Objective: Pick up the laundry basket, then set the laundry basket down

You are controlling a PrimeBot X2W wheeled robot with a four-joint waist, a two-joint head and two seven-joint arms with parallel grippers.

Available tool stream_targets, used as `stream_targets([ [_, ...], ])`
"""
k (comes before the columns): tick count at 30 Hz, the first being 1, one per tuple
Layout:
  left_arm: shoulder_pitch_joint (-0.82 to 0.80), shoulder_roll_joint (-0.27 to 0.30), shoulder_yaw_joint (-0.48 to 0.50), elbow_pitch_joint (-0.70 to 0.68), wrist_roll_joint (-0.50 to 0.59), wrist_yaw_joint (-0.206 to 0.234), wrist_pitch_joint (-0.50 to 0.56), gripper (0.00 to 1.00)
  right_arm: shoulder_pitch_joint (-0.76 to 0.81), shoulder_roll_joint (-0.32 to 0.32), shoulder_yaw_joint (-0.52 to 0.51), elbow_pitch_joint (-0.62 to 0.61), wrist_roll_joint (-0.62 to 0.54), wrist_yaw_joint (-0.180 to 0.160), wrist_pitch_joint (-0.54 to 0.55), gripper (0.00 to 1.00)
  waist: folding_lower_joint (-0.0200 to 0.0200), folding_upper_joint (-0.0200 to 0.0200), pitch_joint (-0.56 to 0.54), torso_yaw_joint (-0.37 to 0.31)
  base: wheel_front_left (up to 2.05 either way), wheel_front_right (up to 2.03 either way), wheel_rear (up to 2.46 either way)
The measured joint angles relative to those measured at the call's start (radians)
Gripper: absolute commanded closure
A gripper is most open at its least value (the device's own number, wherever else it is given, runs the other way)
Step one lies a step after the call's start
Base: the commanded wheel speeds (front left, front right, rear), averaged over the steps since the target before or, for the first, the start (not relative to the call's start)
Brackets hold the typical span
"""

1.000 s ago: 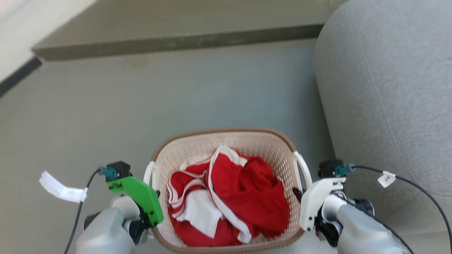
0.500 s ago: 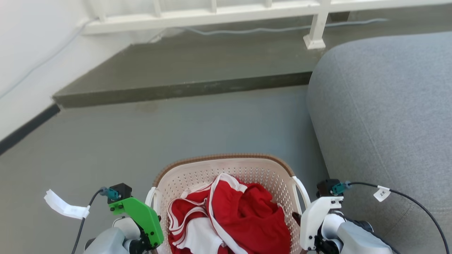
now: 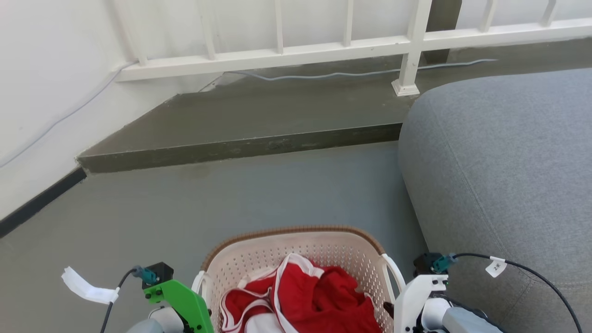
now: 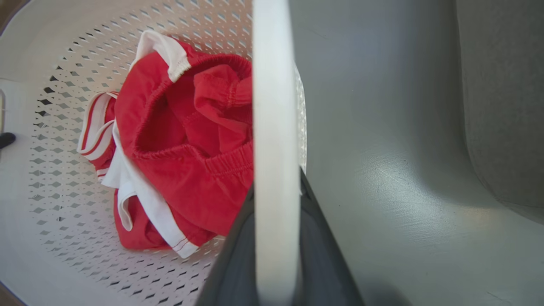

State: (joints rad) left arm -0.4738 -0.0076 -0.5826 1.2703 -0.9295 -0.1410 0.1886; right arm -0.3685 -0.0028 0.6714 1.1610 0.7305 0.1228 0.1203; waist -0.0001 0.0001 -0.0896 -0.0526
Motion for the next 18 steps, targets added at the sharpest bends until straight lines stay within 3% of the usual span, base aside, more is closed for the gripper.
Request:
stream_targets([
  [18, 0.019, -0.001, 0.0, 0.007, -0.009, 0.0, 0.031, 1.0, 0.011, 0.0, 0.022, 0.005, 0.019, -0.003, 0.031, 1.0, 0.0, 0.0, -0.019, -0.01, 0.0, 0.0, 0.0],
])
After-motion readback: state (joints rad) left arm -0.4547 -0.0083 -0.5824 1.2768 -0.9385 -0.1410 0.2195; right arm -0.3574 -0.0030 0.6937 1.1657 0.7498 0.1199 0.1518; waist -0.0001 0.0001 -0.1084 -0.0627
